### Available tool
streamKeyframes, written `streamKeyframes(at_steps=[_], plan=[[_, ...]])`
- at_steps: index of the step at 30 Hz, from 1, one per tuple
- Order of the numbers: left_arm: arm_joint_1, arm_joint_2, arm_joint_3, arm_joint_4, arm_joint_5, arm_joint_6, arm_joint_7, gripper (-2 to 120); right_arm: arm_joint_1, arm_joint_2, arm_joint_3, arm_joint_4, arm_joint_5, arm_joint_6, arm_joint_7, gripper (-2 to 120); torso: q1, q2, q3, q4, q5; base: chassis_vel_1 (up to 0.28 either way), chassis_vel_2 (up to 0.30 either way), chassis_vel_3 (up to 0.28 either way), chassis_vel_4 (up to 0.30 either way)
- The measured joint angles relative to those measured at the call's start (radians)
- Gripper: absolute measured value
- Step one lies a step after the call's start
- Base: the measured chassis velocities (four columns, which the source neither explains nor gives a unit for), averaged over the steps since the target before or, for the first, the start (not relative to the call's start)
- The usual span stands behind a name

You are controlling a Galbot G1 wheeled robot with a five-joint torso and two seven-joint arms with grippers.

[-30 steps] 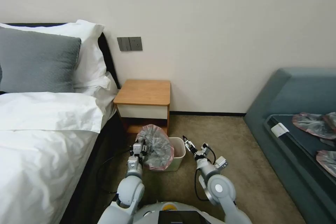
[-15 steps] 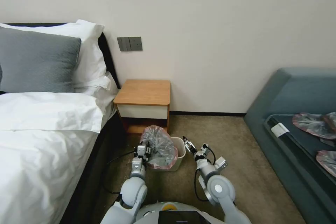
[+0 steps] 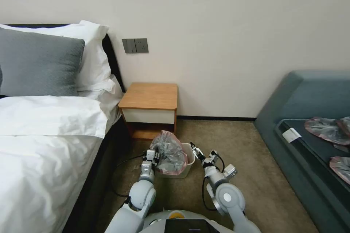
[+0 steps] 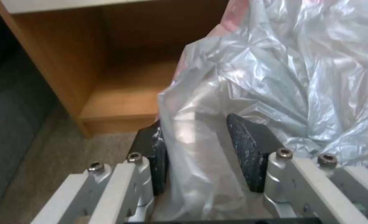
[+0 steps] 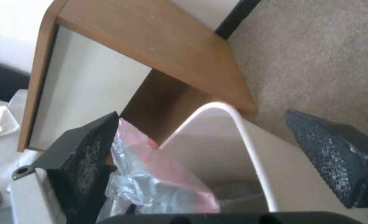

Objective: Pick up the garbage bag from the table and place it over the trash can.

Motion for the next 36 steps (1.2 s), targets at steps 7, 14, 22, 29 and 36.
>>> streamKeyframes(at_steps=[7,14,22,29,36], plan=[[-0.017,-0.002,0.008,0.001,-0.023,0.078,-0.023,37,-0.004,0.004,-0.003,-0.002,-0.003,0.001,-0.002,100,0.000,0.000,0.000,-0.0001,0.0001,0.000,0.000,0.000,0.000],[-0.018,-0.001,0.000,-0.009,-0.049,0.133,-0.034,31,-0.002,0.007,-0.005,-0.004,-0.005,0.002,-0.003,100,0.000,0.000,0.000,0.0000,0.0003,0.000,0.000,0.000,0.000],[-0.022,-0.006,-0.001,-0.009,-0.091,0.141,-0.037,15,-0.007,0.007,-0.003,-0.003,-0.011,0.006,-0.005,100,0.000,0.000,0.000,0.0002,0.0003,0.000,0.000,0.000,0.000],[-0.006,-0.006,0.002,0.035,-0.096,-0.106,-0.041,12,-0.002,-0.003,-0.015,0.038,-0.099,0.010,-0.078,100,0.000,0.000,0.000,-0.0007,-0.0011,0.000,0.000,0.000,0.000],[0.047,0.003,-0.010,-0.005,-0.067,-0.257,-0.013,8,0.036,-0.033,-0.086,0.107,-0.217,-0.020,-0.147,100,0.000,0.000,0.000,0.0000,-0.0003,0.000,0.000,0.000,0.000]])
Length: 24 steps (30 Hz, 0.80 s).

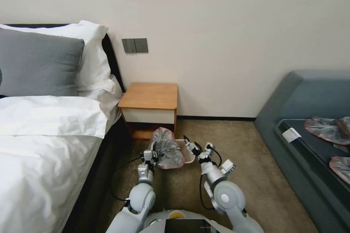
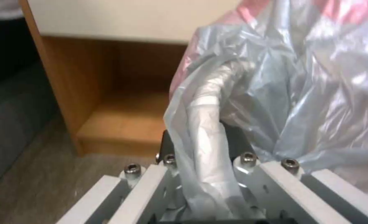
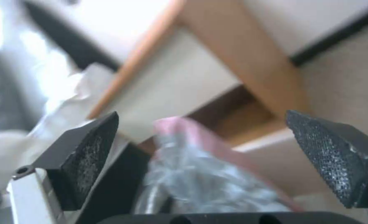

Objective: Pick up the garbage bag from the table and place it over the trash can.

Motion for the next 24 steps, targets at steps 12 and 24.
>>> streamKeyframes(at_steps=[12,24], plan=[[0.052,-0.001,-0.037,-0.064,0.021,-0.127,0.040,8,0.075,-0.028,-0.140,-0.058,-0.292,-0.062,-0.058,100,0.000,0.000,0.000,-0.0001,0.0002,0.000,0.000,0.000,0.000],[0.099,0.008,-0.097,-0.083,0.013,-0.252,0.125,7,0.167,0.012,-0.189,-0.120,-0.384,-0.064,0.005,100,0.000,0.000,0.000,-0.0001,0.0002,0.000,0.000,0.000,0.000]])
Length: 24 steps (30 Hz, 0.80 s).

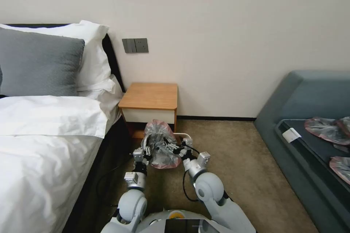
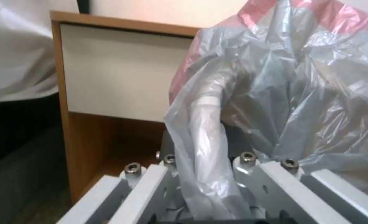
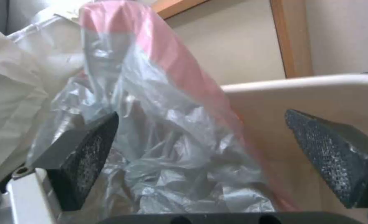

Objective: Pick up the garbage bag from the table and place it over the trash can.

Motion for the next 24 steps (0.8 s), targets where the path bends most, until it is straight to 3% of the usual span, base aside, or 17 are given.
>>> streamKeyframes(at_steps=[3,7,13,24], plan=[[0.004,-0.001,-0.004,-0.005,-0.002,-0.006,0.001,7,0.006,0.004,-0.006,-0.008,0.008,-0.002,0.003,99,0.000,0.000,0.000,0.0001,0.0001,0.000,0.000,0.000,0.000],[0.006,-0.002,-0.008,-0.013,-0.003,-0.008,0.001,7,0.005,0.007,-0.010,-0.018,0.012,0.001,-0.001,89,0.000,0.000,0.000,0.0000,0.0001,0.000,0.000,0.000,0.000],[0.018,-0.008,-0.016,-0.023,-0.011,-0.008,-0.005,7,0.000,0.006,-0.008,-0.020,0.017,0.015,-0.017,63,0.000,0.000,0.000,0.0000,0.0002,0.000,0.000,0.000,0.000],[0.023,-0.015,-0.020,-0.025,-0.040,-0.006,-0.020,7,-0.002,0.007,0.000,-0.039,0.007,0.036,-0.033,26,0.000,0.000,0.000,0.0000,0.0001,0.000,0.000,0.000,0.000]])
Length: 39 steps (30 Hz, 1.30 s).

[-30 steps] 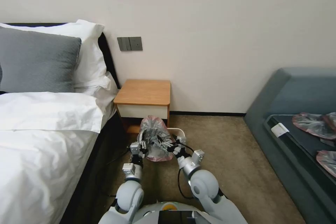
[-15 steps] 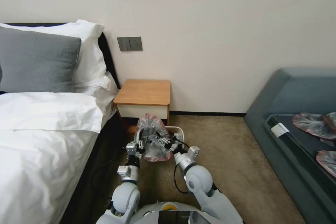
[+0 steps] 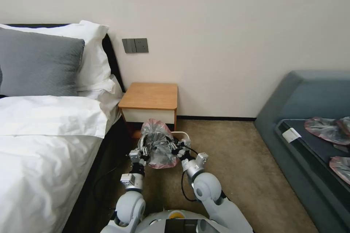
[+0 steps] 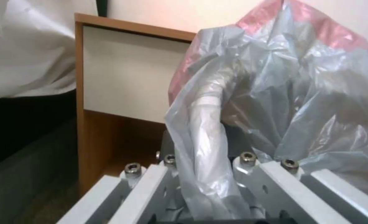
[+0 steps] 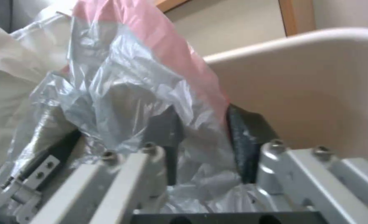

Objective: Pick up the garbage bag from the table and place it over the trash can.

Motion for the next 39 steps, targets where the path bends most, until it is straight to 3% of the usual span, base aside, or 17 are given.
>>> streamKeyframes(at_steps=[7,14,23,39], plan=[[-0.009,-0.004,-0.002,0.000,-0.025,0.013,-0.005,7,-0.004,0.006,0.010,0.021,-0.003,0.025,-0.015,0,0.000,0.000,0.000,0.0000,0.0000,0.000,0.000,0.000,0.000],[-0.006,-0.005,-0.011,0.007,-0.048,0.019,-0.008,7,0.023,-0.015,0.042,0.093,0.041,0.011,0.018,0,0.000,0.000,0.000,-0.0001,0.0000,0.000,0.000,0.000,0.000],[0.000,-0.004,-0.022,0.001,-0.120,0.024,0.000,7,0.130,-0.078,0.172,0.060,0.193,-0.122,0.084,0,0.000,0.000,0.000,0.0001,0.0002,0.000,0.000,0.000,0.000],[-0.010,0.001,-0.066,-0.009,-0.303,0.049,0.105,7,0.056,-0.116,0.338,0.072,0.440,-0.340,0.039,0,0.000,0.000,0.000,0.0000,0.0001,0.000,0.000,0.000,0.000]])
